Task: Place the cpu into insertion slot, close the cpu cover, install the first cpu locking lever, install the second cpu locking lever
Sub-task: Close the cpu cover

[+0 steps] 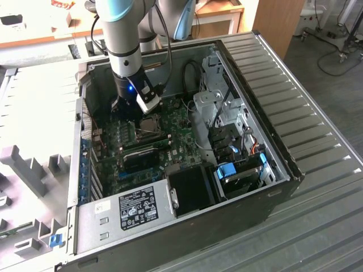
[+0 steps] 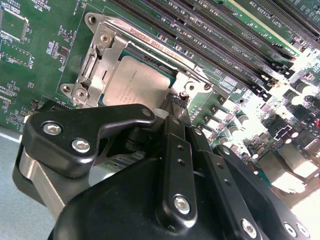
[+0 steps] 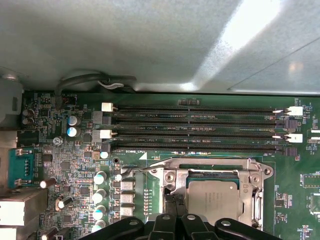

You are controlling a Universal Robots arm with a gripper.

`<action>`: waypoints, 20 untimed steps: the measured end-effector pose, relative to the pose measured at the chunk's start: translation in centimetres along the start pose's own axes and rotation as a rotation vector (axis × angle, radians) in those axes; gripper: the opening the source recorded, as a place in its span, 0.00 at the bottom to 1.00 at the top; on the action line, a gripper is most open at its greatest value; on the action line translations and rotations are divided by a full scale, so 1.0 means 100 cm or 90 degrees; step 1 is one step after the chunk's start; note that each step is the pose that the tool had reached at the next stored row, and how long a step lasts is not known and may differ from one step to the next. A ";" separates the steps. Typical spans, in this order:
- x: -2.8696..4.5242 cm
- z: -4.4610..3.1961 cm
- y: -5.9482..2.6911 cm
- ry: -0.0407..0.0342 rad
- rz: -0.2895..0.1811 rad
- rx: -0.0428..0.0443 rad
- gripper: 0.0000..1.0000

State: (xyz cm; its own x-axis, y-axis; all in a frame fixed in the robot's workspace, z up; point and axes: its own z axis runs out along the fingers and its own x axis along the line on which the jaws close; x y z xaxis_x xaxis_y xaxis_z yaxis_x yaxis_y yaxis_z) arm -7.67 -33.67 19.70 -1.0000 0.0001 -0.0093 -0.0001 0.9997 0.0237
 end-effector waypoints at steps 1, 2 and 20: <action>0.0000 0.0000 0.0000 0.0000 0.000 -0.0001 0.10; 0.0000 0.0000 0.0000 0.0000 0.000 0.0000 0.10; 0.0000 0.0002 0.0000 0.0000 0.000 0.0000 0.10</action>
State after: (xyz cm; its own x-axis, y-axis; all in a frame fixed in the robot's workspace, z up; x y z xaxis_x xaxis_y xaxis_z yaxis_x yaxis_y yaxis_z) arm -7.67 -33.67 19.68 -1.0000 0.0001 -0.0093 -0.0001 0.9997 0.0237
